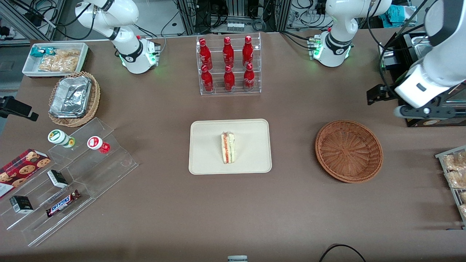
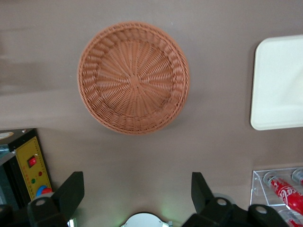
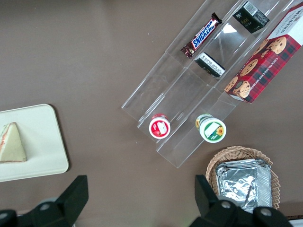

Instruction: Place sandwich from basket to tray

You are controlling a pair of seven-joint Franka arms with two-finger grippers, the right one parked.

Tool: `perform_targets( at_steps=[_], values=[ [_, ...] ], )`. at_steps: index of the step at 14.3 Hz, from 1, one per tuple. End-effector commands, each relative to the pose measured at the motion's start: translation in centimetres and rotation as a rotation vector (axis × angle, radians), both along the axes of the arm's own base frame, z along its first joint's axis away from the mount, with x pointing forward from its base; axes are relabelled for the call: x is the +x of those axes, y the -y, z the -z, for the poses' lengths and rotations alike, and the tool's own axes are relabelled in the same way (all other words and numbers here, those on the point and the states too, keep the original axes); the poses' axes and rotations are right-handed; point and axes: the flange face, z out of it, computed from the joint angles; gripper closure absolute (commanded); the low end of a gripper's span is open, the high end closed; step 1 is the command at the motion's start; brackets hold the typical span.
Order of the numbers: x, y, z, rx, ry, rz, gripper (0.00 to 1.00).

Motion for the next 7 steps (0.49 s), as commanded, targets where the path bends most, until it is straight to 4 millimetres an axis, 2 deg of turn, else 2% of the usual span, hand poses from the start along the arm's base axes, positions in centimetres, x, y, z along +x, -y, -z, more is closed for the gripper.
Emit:
perform_targets(
  at_steps=[1,3,7],
  values=[
    [-0.5,-1.9,-2.5,-0.004,0.038,-0.016,0.0],
    [-0.2,-2.6,-3.4,-0.007,0.062,-0.028,0.0],
    [0.0,-3.7,-3.4,-0.007,0.068,-0.048,0.0]
  ],
)
